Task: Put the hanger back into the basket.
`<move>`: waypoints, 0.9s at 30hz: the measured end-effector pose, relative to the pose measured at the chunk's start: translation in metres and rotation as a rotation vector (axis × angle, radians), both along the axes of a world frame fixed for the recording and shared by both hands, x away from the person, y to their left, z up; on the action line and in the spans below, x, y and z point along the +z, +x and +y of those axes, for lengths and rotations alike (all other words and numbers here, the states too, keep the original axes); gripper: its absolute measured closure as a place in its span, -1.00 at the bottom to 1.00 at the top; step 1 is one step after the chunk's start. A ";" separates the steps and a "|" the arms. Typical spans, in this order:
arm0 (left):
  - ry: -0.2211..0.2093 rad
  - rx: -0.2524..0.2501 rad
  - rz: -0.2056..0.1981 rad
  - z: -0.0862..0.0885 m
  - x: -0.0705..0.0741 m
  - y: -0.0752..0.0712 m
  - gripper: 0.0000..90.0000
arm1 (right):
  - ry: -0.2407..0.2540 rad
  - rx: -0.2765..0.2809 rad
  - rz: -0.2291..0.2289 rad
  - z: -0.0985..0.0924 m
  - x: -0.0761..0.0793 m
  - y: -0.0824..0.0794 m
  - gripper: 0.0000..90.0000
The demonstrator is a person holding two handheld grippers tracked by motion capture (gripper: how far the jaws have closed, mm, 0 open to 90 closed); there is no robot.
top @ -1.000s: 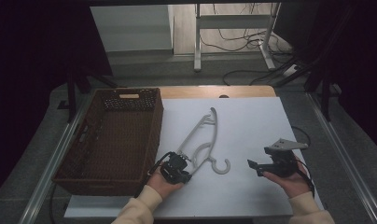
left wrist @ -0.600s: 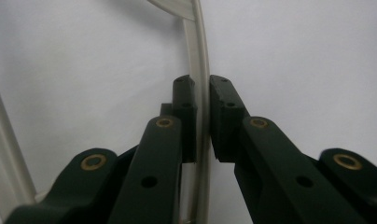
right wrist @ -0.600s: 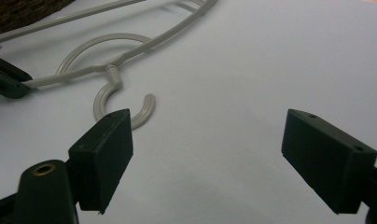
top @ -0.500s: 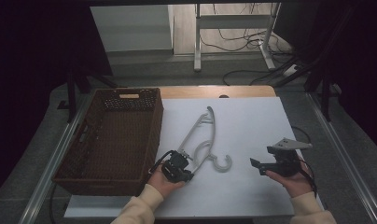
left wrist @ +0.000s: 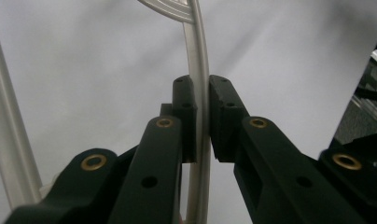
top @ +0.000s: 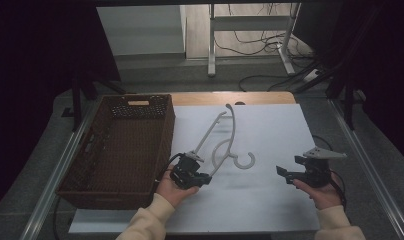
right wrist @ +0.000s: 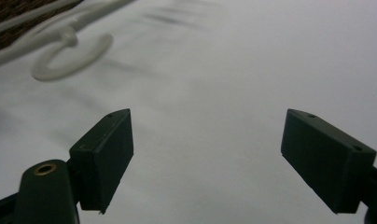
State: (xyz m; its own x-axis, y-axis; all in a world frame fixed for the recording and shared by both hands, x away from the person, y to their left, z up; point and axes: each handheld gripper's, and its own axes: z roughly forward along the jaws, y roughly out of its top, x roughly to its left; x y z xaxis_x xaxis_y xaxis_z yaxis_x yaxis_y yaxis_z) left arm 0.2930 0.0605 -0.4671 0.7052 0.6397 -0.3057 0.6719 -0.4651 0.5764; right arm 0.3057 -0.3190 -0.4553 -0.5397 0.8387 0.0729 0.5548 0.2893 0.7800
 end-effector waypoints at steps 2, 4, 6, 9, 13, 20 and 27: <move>-0.015 -0.001 -0.012 0.001 0.006 -0.001 0.82 | 0.001 -0.007 0.002 -0.002 -0.001 0.001 -0.62; -0.038 -0.004 -0.019 0.003 0.013 -0.003 0.82 | 0.003 -0.010 0.004 -0.003 -0.001 0.001 -0.62; -0.063 -0.007 -0.026 0.006 0.021 -0.003 0.82 | 0.002 -0.011 0.004 -0.004 -0.001 0.001 -0.62; -0.109 -0.006 -0.034 0.011 0.031 -0.005 0.82 | 0.004 -0.015 0.007 -0.004 -0.002 0.001 -0.62; -0.152 -0.016 -0.043 0.015 0.043 -0.007 0.82 | 0.000 -0.010 0.009 -0.003 -0.003 0.002 -0.62; -0.178 -0.036 -0.073 0.017 0.059 -0.011 0.82 | -0.002 -0.006 0.013 -0.002 -0.003 0.003 -0.62; -0.211 -0.034 -0.085 0.022 0.069 -0.011 0.82 | -0.001 -0.003 0.014 -0.002 -0.004 0.002 -0.62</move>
State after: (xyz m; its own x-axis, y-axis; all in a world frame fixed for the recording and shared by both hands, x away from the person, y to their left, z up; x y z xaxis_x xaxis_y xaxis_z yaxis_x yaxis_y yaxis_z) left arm 0.2819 0.0826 -0.3977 0.7541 0.5434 -0.3688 0.6027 -0.3496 0.7174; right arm 0.3079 -0.3210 -0.4593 -0.5363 0.8403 0.0794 0.5668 0.2889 0.7715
